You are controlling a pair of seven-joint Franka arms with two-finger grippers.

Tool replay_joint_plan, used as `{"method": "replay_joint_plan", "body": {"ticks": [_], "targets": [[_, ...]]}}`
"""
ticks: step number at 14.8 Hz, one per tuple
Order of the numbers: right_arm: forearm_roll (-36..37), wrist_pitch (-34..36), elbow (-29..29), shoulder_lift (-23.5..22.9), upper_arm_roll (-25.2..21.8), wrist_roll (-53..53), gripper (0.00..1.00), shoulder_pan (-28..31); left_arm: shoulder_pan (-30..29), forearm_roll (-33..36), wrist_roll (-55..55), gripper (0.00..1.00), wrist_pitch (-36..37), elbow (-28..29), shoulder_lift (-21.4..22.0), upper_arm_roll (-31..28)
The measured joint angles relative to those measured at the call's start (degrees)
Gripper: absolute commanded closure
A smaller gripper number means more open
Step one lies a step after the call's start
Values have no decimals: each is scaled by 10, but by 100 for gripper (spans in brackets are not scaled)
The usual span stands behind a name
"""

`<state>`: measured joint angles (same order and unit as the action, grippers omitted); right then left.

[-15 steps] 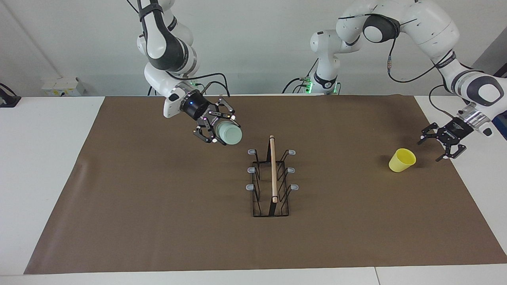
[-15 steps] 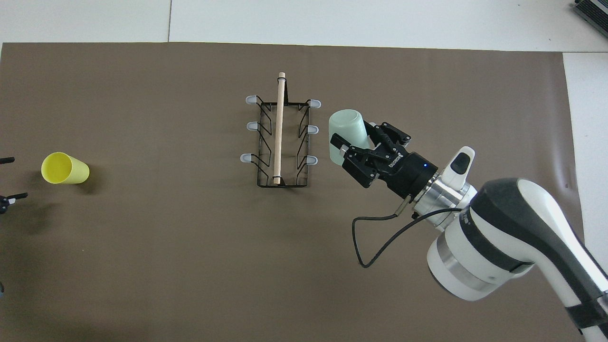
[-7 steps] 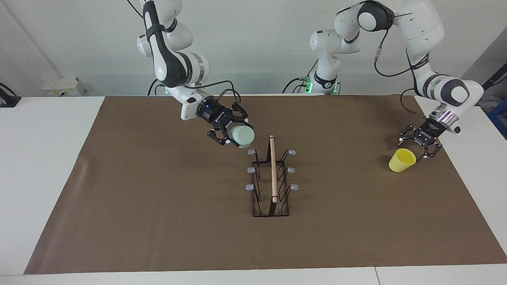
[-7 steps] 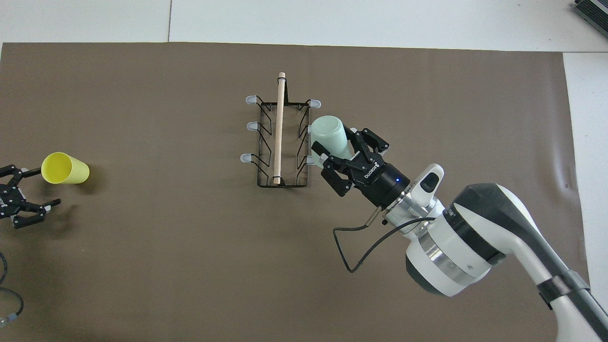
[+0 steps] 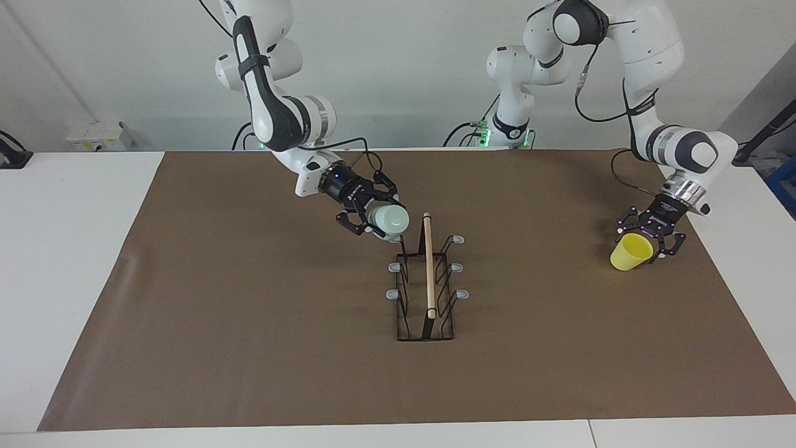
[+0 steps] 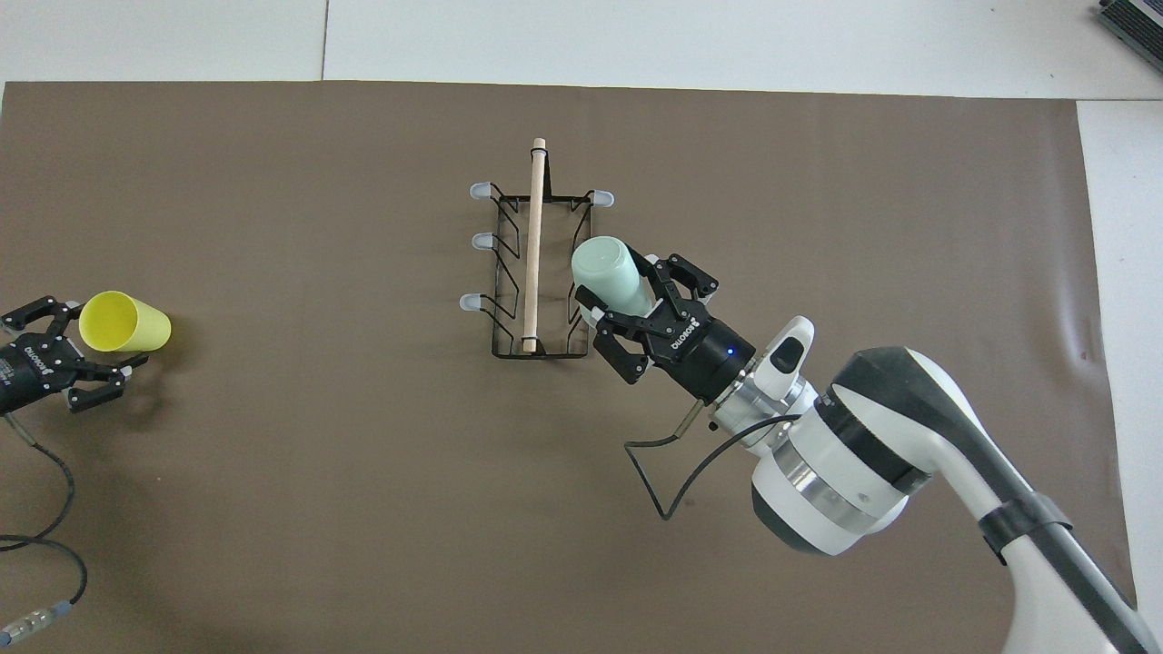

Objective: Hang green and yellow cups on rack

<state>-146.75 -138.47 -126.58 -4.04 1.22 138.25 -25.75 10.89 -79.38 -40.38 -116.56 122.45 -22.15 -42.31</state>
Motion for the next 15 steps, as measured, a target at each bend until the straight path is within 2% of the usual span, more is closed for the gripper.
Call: {"method": "replay_joint_plan", "body": {"ticks": [11, 12, 14, 15], "targets": [[-8, 7, 0, -4, 0, 9, 100, -11, 8, -14, -2, 0, -22, 7, 3, 30], [-8, 7, 0, -4, 0, 9, 100, -11, 8, -14, -2, 20, -22, 7, 4, 32], [-8, 7, 0, -4, 0, 9, 100, -11, 8, -14, -2, 100, -22, 7, 7, 37], [-8, 7, 0, -4, 0, 9, 100, -11, 8, -15, -2, 100, -23, 7, 8, 41]]}}
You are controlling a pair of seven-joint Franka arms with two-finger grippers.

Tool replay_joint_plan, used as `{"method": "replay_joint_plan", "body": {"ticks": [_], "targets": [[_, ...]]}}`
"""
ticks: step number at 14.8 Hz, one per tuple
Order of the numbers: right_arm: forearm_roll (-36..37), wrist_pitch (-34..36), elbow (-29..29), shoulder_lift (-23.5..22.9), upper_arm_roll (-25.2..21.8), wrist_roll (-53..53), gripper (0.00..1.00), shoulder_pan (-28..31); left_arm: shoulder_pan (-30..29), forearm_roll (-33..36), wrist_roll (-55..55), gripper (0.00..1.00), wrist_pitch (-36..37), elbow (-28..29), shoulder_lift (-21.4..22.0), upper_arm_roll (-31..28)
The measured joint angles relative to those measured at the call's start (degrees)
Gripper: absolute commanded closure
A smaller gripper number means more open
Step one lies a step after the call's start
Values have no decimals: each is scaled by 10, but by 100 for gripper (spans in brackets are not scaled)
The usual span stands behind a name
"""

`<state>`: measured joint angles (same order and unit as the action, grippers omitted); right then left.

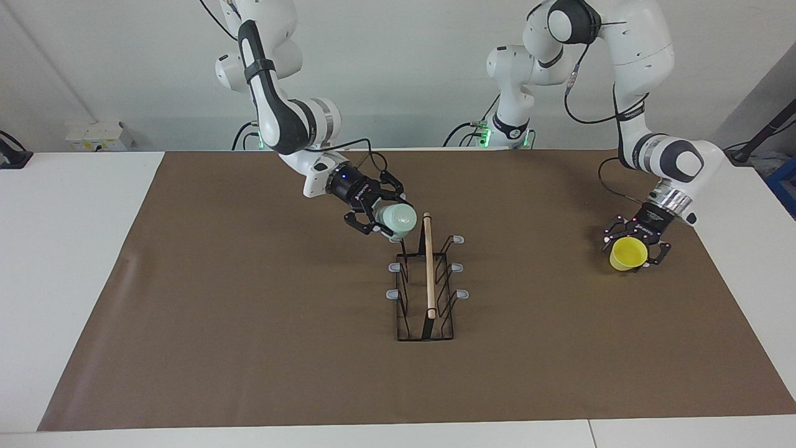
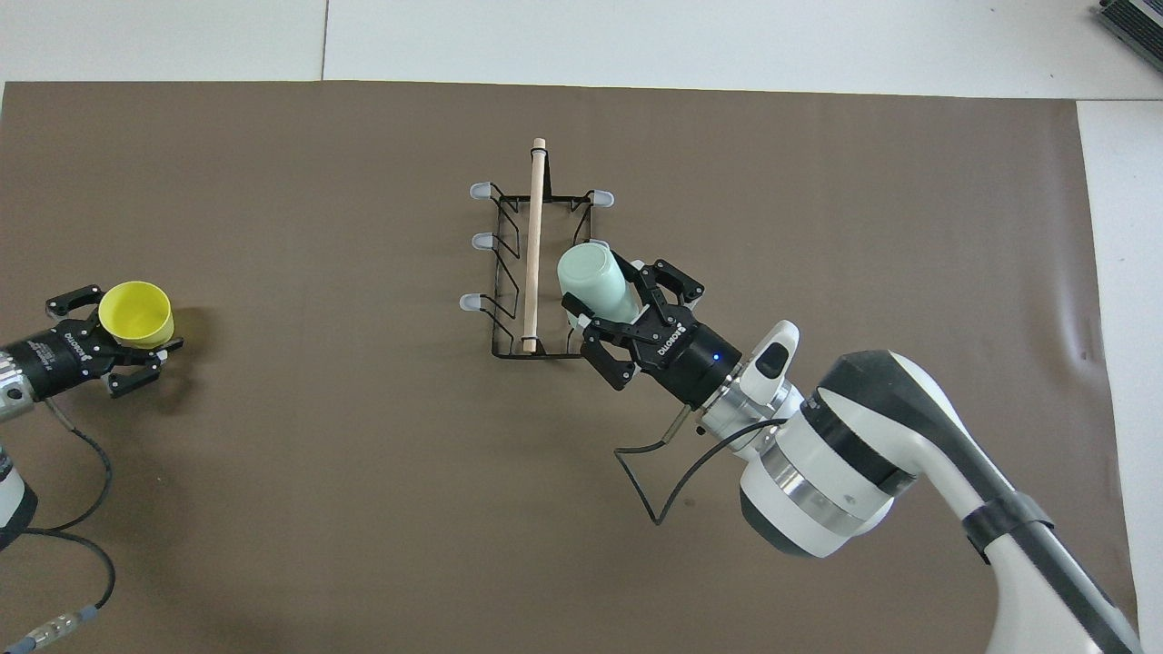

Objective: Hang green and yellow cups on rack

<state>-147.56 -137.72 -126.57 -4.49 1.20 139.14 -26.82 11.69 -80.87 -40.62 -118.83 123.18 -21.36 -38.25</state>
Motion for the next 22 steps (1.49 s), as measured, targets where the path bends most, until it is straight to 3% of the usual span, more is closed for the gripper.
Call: {"method": "replay_joint_plan", "body": {"ticks": [9, 16, 22], "targets": [[-7, 17, 2, -11, 0, 40, 100, 0, 0, 10, 0, 100, -6, -35, 47, 2], [-8, 69, 6, -58, -2, 83, 100, 1, 2, 150, -14, 100, -7, -111, 105, 8], [-9, 92, 13, -82, -5, 113, 100, 7, 10, 376, -58, 100, -7, -216, 113, 96]]}}
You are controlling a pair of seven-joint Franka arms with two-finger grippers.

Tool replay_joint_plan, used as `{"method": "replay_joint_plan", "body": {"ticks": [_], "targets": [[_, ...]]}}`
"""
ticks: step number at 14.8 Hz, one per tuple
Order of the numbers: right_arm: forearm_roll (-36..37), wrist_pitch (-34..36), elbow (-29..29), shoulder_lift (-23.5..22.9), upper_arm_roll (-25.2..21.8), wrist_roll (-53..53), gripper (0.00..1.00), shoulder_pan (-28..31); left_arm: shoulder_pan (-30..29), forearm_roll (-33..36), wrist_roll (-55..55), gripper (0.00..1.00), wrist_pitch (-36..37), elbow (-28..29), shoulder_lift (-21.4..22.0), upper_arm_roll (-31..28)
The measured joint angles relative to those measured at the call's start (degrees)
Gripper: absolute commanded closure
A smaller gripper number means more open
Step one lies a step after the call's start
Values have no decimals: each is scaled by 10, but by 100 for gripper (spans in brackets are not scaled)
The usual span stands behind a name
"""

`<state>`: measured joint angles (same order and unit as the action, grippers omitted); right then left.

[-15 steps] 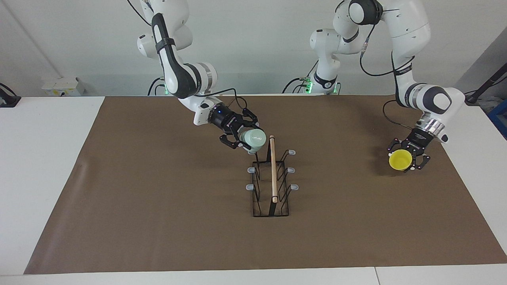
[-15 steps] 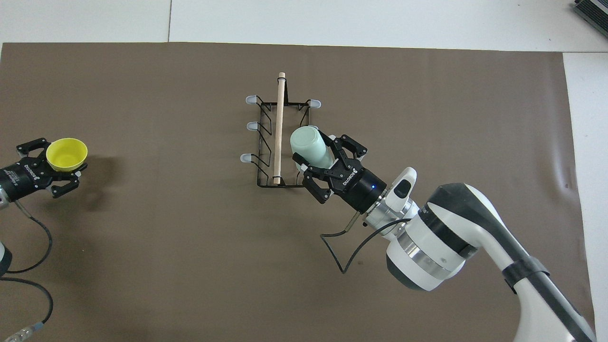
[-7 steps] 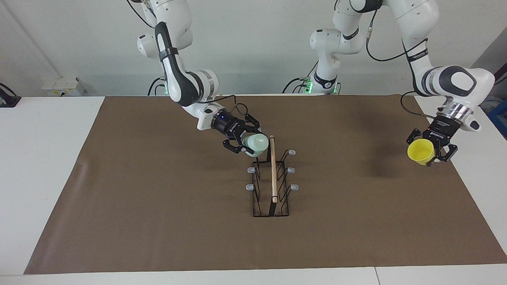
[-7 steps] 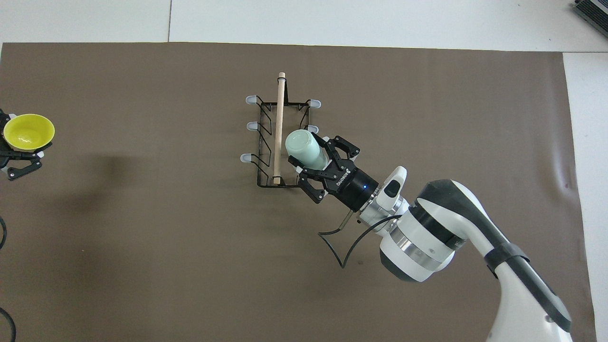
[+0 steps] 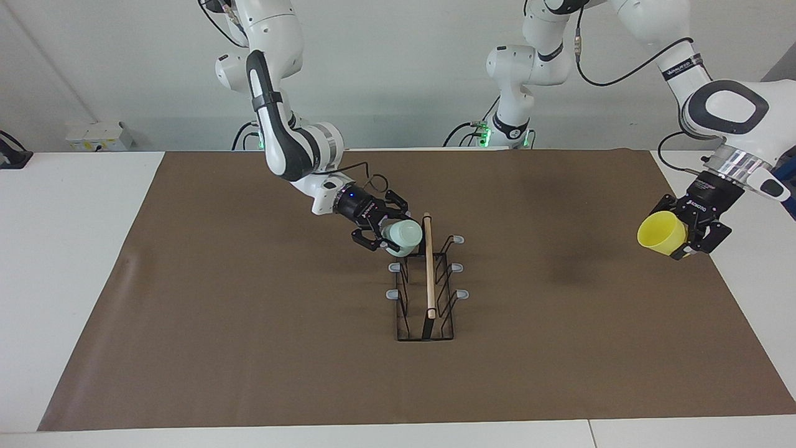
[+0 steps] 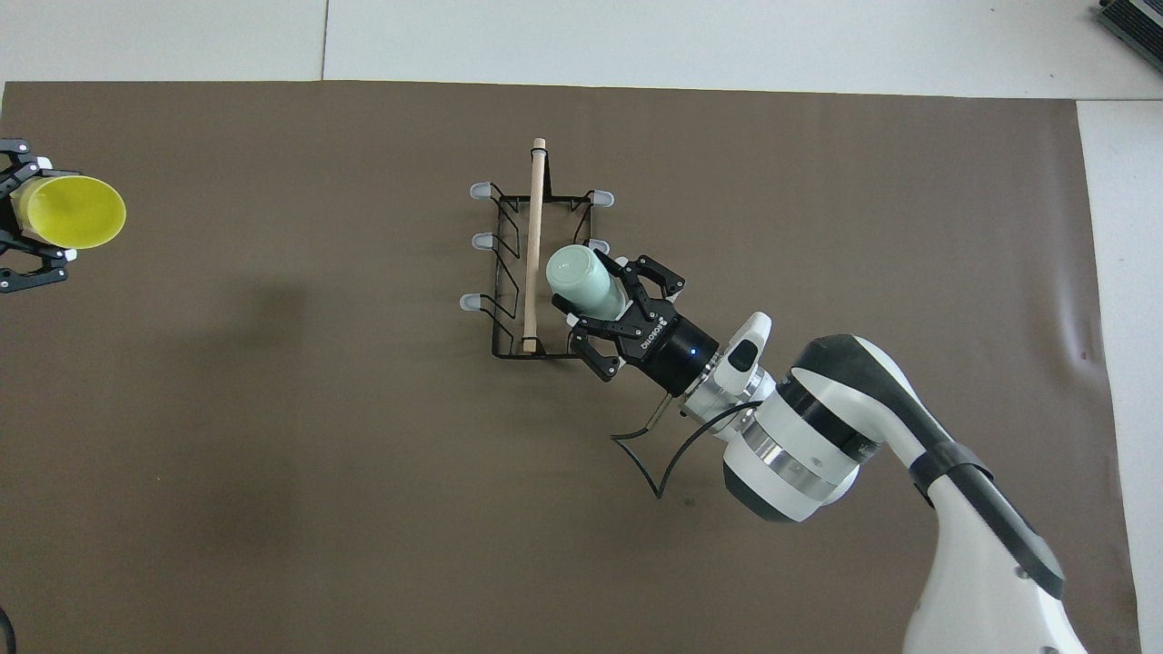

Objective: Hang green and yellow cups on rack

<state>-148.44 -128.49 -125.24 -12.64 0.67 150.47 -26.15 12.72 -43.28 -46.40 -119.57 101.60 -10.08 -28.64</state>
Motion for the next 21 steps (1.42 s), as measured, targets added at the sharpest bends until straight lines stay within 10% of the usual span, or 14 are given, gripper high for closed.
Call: {"method": "replay_joint_plan", "body": {"ticks": [4, 7, 21], "targets": [[0, 4, 0, -10, 0, 5, 88, 2, 2, 127, -18, 100, 0, -16, 3, 51], [0, 1, 0, -11, 0, 5, 0, 2, 4, 205, -40, 100, 0, -26, 11, 98], [17, -70, 17, 15, -3, 9, 0, 23, 4, 586, -183, 100, -1, -3, 45, 318]]}}
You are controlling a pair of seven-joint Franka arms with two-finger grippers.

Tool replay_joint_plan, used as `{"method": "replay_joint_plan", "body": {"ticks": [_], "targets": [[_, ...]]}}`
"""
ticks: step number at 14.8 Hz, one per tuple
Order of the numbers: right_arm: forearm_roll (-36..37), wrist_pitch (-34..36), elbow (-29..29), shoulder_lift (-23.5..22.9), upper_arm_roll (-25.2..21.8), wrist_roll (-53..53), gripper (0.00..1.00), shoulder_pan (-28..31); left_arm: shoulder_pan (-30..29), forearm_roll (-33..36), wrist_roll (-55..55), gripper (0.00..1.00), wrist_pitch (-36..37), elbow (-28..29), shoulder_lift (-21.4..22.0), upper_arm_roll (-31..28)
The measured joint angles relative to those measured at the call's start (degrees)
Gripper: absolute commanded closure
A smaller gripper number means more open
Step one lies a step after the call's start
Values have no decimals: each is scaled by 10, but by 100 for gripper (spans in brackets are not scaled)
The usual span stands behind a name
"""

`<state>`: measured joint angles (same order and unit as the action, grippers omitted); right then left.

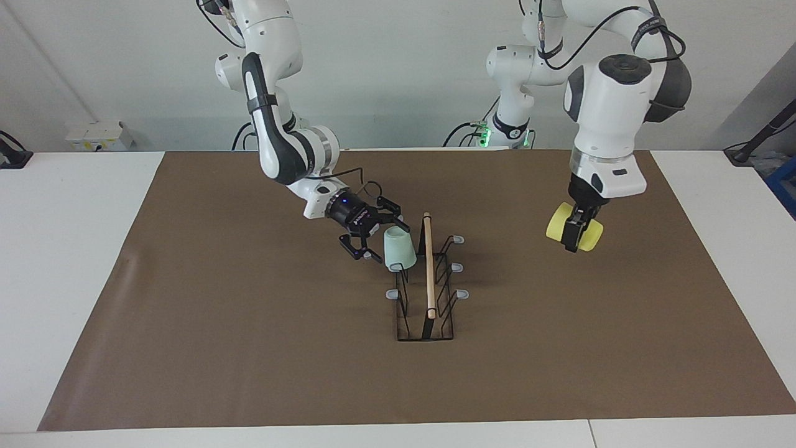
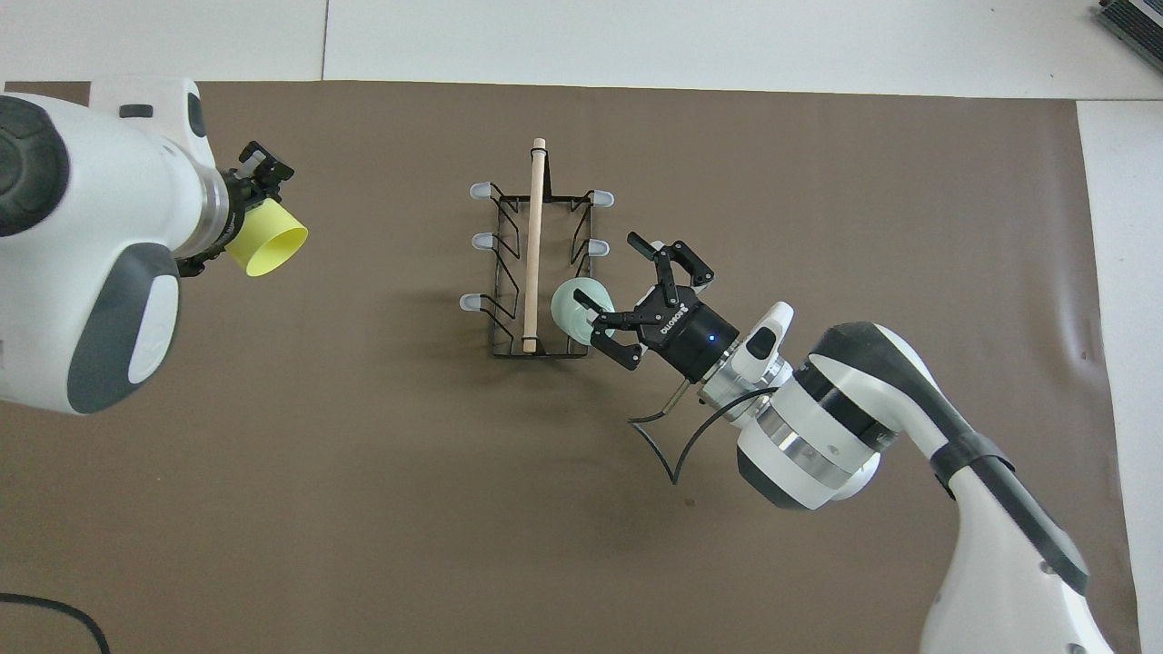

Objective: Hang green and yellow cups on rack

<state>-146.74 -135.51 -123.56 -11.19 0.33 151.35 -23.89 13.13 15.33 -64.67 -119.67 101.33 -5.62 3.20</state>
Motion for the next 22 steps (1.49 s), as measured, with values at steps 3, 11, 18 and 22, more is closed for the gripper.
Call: {"method": "replay_joint_plan", "body": {"ticks": [3, 11, 18, 22], "targets": [[25, -17, 2, 22, 0, 0, 0, 28, 1, 77, -61, 100, -45, 48, 19, 50], [298, 8, 14, 33, -2, -81, 0, 161, 1, 298, -304, 100, -76, 125, 50, 137], [606, 146, 39, 36, -4, -202, 0, 323, 1, 428, -472, 100, -77, 162, 50, 184], [754, 196, 72, 36, -4, -294, 0, 371, 1, 477, -496, 100, -76, 169, 49, 207]]}}
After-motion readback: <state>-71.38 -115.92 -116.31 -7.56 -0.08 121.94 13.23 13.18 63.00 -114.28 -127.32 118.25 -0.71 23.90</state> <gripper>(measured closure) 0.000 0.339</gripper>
